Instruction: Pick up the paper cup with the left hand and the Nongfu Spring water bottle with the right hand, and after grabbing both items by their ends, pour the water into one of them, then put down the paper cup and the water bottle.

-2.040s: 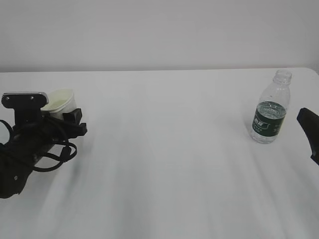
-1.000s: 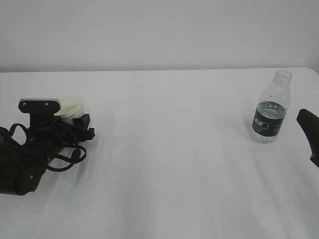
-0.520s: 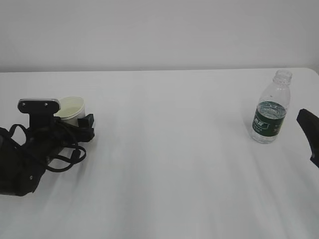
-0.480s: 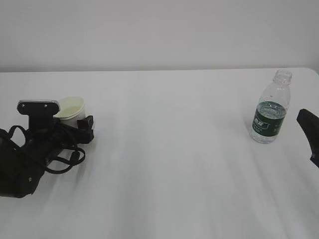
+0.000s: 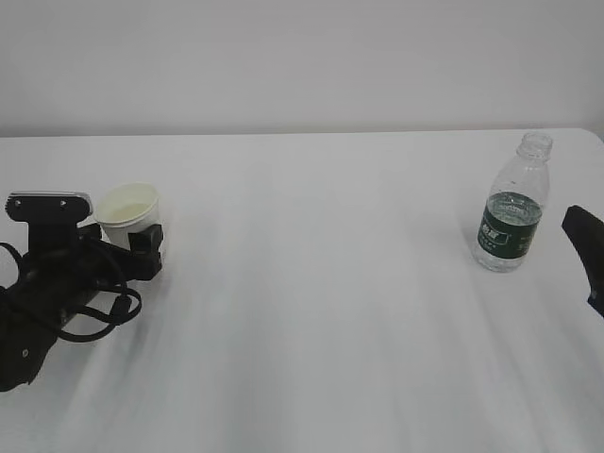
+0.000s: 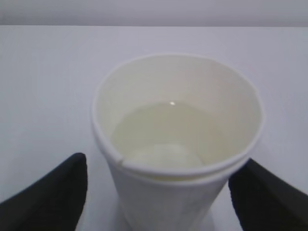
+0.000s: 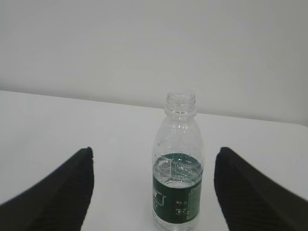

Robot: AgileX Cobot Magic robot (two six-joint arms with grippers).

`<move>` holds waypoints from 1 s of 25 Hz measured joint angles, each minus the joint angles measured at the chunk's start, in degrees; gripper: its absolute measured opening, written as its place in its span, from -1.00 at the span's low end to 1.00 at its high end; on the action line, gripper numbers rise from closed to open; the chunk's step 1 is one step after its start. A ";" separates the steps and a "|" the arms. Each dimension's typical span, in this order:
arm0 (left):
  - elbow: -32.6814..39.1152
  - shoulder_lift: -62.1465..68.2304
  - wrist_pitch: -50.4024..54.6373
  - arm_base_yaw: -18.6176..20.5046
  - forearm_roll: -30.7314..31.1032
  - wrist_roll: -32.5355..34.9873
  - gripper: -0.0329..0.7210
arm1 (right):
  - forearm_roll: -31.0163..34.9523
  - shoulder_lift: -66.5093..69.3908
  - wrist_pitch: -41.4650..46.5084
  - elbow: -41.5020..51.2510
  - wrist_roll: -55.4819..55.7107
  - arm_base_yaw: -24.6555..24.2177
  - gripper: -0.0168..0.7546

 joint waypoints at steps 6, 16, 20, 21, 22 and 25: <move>3.49 -2.28 0.00 0.00 0.00 0.00 0.88 | -2.10 0.00 -2.15 0.00 0.00 0.00 0.58; 8.49 -3.66 0.00 0.00 4.38 0.00 0.83 | -3.22 0.00 -2.15 0.00 0.00 0.00 0.58; 10.58 -4.03 0.00 0.00 4.91 0.00 0.76 | -4.04 0.00 -1.35 0.00 0.00 0.00 0.58; 11.14 -4.28 0.00 0.00 5.16 0.00 0.73 | -4.33 0.00 -1.23 0.00 0.00 0.00 0.58; 11.52 -4.85 0.00 0.00 5.29 0.00 0.72 | -4.49 0.00 -1.23 0.00 0.00 0.00 0.58; 12.37 -7.39 0.00 0.00 5.43 0.00 0.68 | -4.65 0.00 -1.01 0.00 0.00 0.00 0.58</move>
